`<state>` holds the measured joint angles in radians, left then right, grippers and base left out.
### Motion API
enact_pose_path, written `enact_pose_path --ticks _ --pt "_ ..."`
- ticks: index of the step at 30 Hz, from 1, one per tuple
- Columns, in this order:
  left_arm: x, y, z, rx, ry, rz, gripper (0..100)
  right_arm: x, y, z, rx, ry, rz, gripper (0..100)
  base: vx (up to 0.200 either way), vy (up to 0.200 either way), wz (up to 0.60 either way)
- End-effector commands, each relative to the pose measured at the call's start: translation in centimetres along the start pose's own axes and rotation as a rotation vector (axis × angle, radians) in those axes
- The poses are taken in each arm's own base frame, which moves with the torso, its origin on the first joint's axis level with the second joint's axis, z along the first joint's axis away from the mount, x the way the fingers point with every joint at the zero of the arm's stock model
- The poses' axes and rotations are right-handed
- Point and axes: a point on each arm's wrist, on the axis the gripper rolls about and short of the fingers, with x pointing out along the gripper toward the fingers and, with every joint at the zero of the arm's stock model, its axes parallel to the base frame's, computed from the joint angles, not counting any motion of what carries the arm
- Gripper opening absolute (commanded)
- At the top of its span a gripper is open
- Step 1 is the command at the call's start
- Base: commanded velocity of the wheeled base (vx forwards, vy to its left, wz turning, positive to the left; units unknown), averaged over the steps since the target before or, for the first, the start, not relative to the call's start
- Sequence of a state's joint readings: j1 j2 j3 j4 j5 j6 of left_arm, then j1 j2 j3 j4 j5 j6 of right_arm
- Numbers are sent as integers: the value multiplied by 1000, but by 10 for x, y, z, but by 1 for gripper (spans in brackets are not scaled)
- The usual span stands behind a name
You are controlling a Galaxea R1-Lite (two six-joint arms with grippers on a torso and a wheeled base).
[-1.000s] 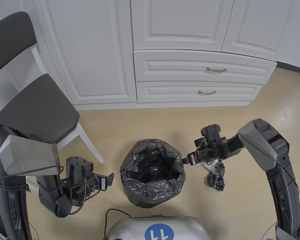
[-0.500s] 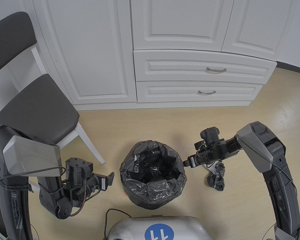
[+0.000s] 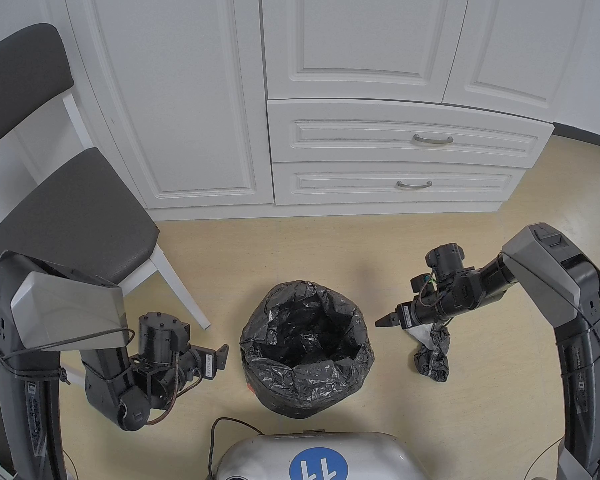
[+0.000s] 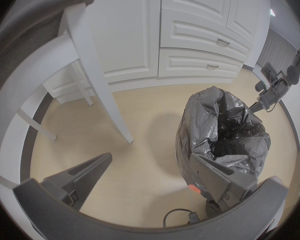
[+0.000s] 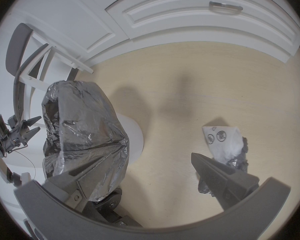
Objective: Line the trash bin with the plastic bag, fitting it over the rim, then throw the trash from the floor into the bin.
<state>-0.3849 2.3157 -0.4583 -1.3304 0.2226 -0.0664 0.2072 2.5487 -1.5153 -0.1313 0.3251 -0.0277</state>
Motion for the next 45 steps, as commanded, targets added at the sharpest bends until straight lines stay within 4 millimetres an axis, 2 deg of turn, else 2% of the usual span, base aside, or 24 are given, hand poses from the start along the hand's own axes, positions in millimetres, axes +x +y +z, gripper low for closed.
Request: enact_pose_path --ticks 1,2,7,14,23,30,36,37,38,41,45 --pt "29 -7 -9 8 31 -7 100 -29 0 14 -6 -62 -24 100 0 0 0" --pt "29 -7 -9 8 31 -7 100 -29 0 14 -6 -62 -24 100 0 0 0" --pt "55 -13 -12 12 53 -20 100 -37 -3 23 -19 -142 -124 100 0 0 0" --pt "81 -17 -11 2 81 -27 100 -50 -9 26 -19 -199 -143 100 0 0 0" --pt "98 -17 -10 -17 133 -31 100 -57 -29 25 13 -209 -175 100 0 0 0" --pt "89 -11 -5 -43 128 -20 100 -68 -25 29 7 -225 -176 100 0 0 0" --pt "59 -9 9 -89 88 -55 100 -95 -20 30 -9 -279 -190 100 0 0 0" --pt "59 -9 9 -89 88 -55 100 -95 -20 30 -9 -279 -190 100 0 0 0" --pt "48 -11 12 -104 68 -95 100 -107 -19 30 -18 -312 -200 100 0 0 0" --pt "34 -9 15 -94 65 -117 100 -125 -14 34 -29 -346 -207 100 0 0 0" --pt "21 -2 23 -102 48 -107 100 -134 -16 33 -57 -385 -217 100 0 0 0"
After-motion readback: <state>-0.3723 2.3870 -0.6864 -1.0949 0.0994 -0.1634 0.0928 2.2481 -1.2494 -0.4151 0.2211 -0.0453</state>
